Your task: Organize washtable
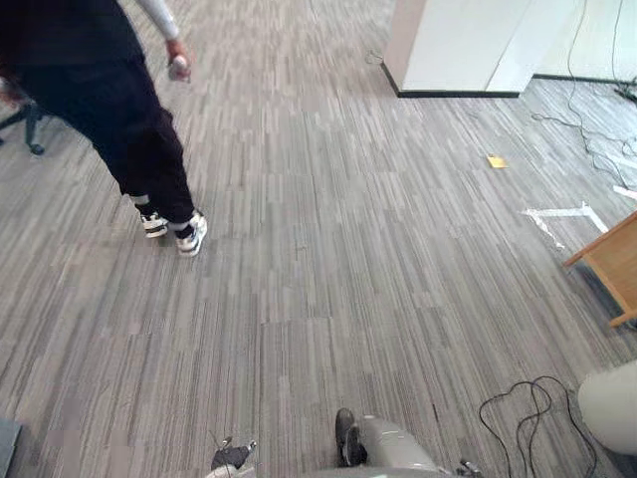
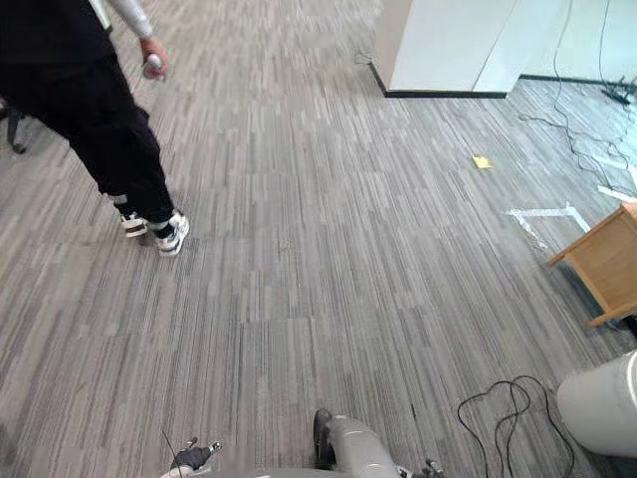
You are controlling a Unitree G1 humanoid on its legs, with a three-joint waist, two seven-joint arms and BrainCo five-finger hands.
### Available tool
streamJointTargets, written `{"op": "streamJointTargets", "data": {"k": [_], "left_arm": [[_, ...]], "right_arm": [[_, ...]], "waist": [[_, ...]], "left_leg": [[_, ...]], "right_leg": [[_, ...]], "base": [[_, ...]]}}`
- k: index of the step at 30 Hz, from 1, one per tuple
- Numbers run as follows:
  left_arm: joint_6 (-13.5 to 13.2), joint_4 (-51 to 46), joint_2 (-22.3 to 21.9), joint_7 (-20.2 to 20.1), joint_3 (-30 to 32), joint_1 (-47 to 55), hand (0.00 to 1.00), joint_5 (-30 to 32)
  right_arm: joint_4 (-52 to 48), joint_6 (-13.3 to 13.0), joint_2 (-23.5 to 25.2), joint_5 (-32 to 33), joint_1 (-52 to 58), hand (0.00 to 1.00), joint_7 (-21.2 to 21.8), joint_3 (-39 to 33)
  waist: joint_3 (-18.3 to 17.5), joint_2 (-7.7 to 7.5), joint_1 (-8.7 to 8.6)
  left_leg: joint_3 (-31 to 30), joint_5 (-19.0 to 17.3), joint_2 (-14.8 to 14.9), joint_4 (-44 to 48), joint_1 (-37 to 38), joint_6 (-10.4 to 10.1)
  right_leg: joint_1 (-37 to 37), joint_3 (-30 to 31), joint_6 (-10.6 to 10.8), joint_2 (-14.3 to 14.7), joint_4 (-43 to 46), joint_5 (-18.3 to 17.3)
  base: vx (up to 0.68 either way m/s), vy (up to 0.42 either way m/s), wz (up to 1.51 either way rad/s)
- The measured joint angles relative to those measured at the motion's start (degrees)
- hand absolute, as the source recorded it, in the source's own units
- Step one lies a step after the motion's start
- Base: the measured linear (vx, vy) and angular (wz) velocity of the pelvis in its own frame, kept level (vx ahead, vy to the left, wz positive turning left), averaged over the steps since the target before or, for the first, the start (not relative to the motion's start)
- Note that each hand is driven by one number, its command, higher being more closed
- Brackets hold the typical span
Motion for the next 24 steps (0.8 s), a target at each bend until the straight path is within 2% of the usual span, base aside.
{"op": "streamJointTargets", "data": {"k": [2,3,4,5,6,7,9,10,11,12,13,14,15,16,17,18,19,20,21,22,23,24], "left_arm": [[-0.16,-1.61,-0.11,-0.07,0.0,0.33,0.0,-0.27],[-0.17,-3.09,-0.27,-0.05,-0.24,0.55,0.0,-0.34],[-0.45,-3.96,-0.24,-0.06,-0.33,0.9,0.0,-0.41],[-0.8,-4.79,-0.2,-0.03,-0.4,0.88,0.0,-0.42],[-1.08,-4.61,-0.09,0.0,-1.24,0.99,0.0,-0.82],[-1.34,-4.23,1.26,0.14,-2.45,1.67,0.0,-1.13],[-1.33,-3.21,1.97,0.22,-4.4,3.05,0.0,-1.14],[-1.25,-2.51,2.38,0.37,-5.18,5.41,0.0,-1.14],[-0.84,-0.88,2.55,0.36,-5.13,7.51,0.0,-1.18],[-0.76,-0.06,2.68,0.41,-5.08,8.66,0.0,-1.2],[-0.61,0.81,3.69,0.41,-4.86,9.59,0.0,-1.14],[-0.56,1.96,4.54,0.33,-4.92,9.29,0.0,-1.11],[-0.57,2.77,5.37,0.12,-5.1,8.86,0.0,-1.13],[-0.49,3.1,5.78,0.08,-5.15,8.68,0.0,-1.13],[-0.39,3.76,6.46,0.03,-5.33,8.68,0.0,-1.09],[-0.06,4.18,6.8,-0.02,-5.98,8.68,0.0,-1.02],[0.1,4.2,7.34,-0.1,-7.7,8.5,0.0,-0.78],[0.19,4.49,7.74,-0.15,-9.81,7.1,0.0,-0.44],[0.17,4.54,8.05,-0.22,-9.88,6.02,0.0,-0.43],[0.1,4.52,8.02,-0.22,-9.77,5.69,0.0,-0.42],[-0.21,4.41,7.43,-0.25,-9.05,5.05,0.0,-0.37],[-0.21,3.82,6.76,-0.18,-7.47,4.39,0.0,-0.36]], "right_arm": [[0.24,0.06,-0.06,-0.11,-0.01,0.0,-0.21,1.04],[0.12,0.29,-0.13,-0.1,-0.51,0.0,-0.81,1.28],[0.11,0.48,-0.3,-0.1,-0.61,0.0,-1.11,1.81],[-0.06,0.67,-0.71,-0.13,-0.95,0.0,-1.4,2.84],[0.83,1.1,-1.78,-0.16,-2.78,0.0,-1.44,2.98],[1.9,1.13,-2.27,-0.23,-4.56,0.0,-1.04,4.92],[2.41,0.61,-2.5,-0.23,-6.31,0.0,-0.13,6.07],[3.12,0.08,-2.4,-0.2,-7.1,0.0,0.05,6.1],[3.29,-0.32,-1.8,-0.2,-6.81,0.0,0.13,6.15],[3.97,-0.47,-1.1,-0.1,-5.98,0.0,0.16,6.03],[4.8,-0.52,0.11,-0.1,-5.9,0.0,0.54,5.53],[5.42,-0.79,1.0,-0.05,-5.85,0.0,1.33,3.17],[5.58,-0.88,1.64,0.0,-5.76,0.0,1.62,0.82],[6.07,-0.88,1.85,0.06,-5.75,0.0,1.84,-0.1],[6.47,-0.93,1.97,0.51,-5.75,0.0,2.3,-0.83],[6.4,-0.97,1.8,0.74,-5.57,0.0,2.36,-0.9],[6.22,-1.47,1.29,1.29,-4.95,0.0,2.39,-0.94],[6.28,-1.58,0.48,2.18,-3.6,0.0,2.32,-0.99],[6.29,-1.7,0.61,2.59,-3.58,0.0,2.28,-2.01],[6.29,-1.76,0.69,2.6,-3.55,0.0,2.28,-2.02],[5.9,-1.92,0.94,2.75,-3.24,0.0,2.27,-2.03],[4.96,-1.98,0.98,2.79,-2.38,0.0,2.27,-1.86]], "waist": [[0.19,-0.74,1.28],[0.33,-1.46,2.58],[0.1,-2.08,3.1],[0.11,-2.14,3.91],[0.73,-0.31,3.97],[0.66,-0.47,4.47],[0.63,-0.79,5.62],[0.36,-0.43,6.25],[-1.11,-1.07,7.14],[-2.89,-1.49,7.25],[-4.5,-3.32,6.85],[-5.0,-4.36,6.61],[-4.92,-5.26,6.18],[-4.77,-5.84,6.03],[-4.42,-6.34,5.53],[-4.18,-6.03,5.14],[-4.08,-5.79,4.86],[-3.45,-4.48,4.35],[-3.0,-3.99,3.31],[-2.98,-4.04,2.82],[-2.9,-4.14,1.75],[-2.76,-3.97,2.06]], "left_leg": [[2.55,-0.56,3.99,6.06,-4.35,0.53],[2.57,-1.06,4.6,7.35,-8.1,1.27],[2.41,-1.16,4.45,7.58,-10.16,1.27],[2.09,-1.96,4.08,7.33,-13.63,0.26],[0.71,-4.86,3.26,3.31,-17.81,-2.08],[0.71,-6.91,0.34,-8.15,-19.75,-4.16],[0.82,-6.46,-2.99,-24.69,-21.32,-4.55],[-0.25,-4.16,-3.89,-37.51,-21.85,-6.59],[0.69,0.85,-4.44,-35.67,-23.26,-4.53],[1.14,0.63,-5.77,-34.57,-23.82,-1.34],[2.15,-1.06,-7.88,-34.23,-23.68,1.27],[2.1,-2.95,-10.21,-33.8,-22.48,3.95],[2.02,-5.42,-12.31,-33.26,-20.08,5.79],[1.9,-6.81,-13.38,-33.16,-18.42,6.27],[1.67,-9.27,-14.99,-33.41,-14.23,6.83],[1.59,-10.34,-15.71,-34.39,-10.6,6.82],[0.61,-10.72,-16.68,-37.3,-4.95,7.03],[-1.42,-10.72,-16.62,-42.73,3.24,7.02],[-2.71,-10.72,-16.2,-46.25,8.22,7.0],[-3.13,-10.81,-16.12,-47.03,9.67,6.84],[-4.11,-11.42,-15.88,-47.85,11.82,5.78],[-4.47,-11.92,-15.81,-49.63,14.12,4.99]], "right_leg": [[6.32,2.23,-0.11,-0.55,-2.41,-0.06],[10.79,4.05,-1.73,-1.2,-5.27,-1.6],[12.7,5.19,-2.06,-2.0,-6.89,-3.68],[15.46,7.33,0.29,-2.91,-9.64,-7.28],[18.23,7.65,1.43,-3.09,-10.42,-8.68],[20.43,8.66,2.8,-5.0,-10.96,-10.52],[22.85,10.8,3.65,-7.53,-11.15,-13.25],[24.96,12.57,5.06,-8.78,-12.07,-15.27],[27.24,14.11,4.26,-10.59,-13.25,-17.17],[27.28,14.64,4.82,-11.37,-12.38,-16.88],[25.89,15.13,5.9,-13.2,-8.63,-16.29],[22.97,15.85,9.91,-14.06,0.16,-14.42],[20.11,18.37,15.6,-13.94,11.15,-10.87],[18.4,20.36,19.18,-13.19,17.73,-8.35],[15.39,23.83,22.71,-10.88,31.13,-2.28],[13.0,23.83,22.34,-10.09,39.14,-0.27],[9.32,19.15,19.19,-11.38,45.7,-1.0],[4.39,10.98,10.9,-12.67,47.39,-5.98],[1.39,6.93,9.33,-12.03,41.4,-9.52],[0.47,6.23,9.1,-11.52,37.97,-10.39],[-1.6,5.32,9.23,-10.44,30.55,-11.29],[-3.8,4.77,9.03,-9.13,23.43,-11.25]], "base": [[0.69,0.019,-0.5],[0.6,0.054,-0.51],[0.58,0.115,-0.4],[0.43,0.139,-0.27],[0.49,0.248,-0.31],[0.44,0.31,-0.4],[0.54,0.369,-0.61],[0.72,0.466,-0.8],[0.78,0.472,-0.68],[0.61,0.329,-0.27],[0.63,0.307,0.2],[0.76,0.399,0.45],[0.72,0.387,0.48],[0.78,0.4,0.37],[0.6,0.285,0.15],[0.68,0.312,0.0],[0.6,0.265,0.05],[0.75,0.325,0.17],[0.62,0.253,0.27],[0.53,0.168,0.32],[0.47,0.09,0.3],[0.58,0.093,0.28]]}}
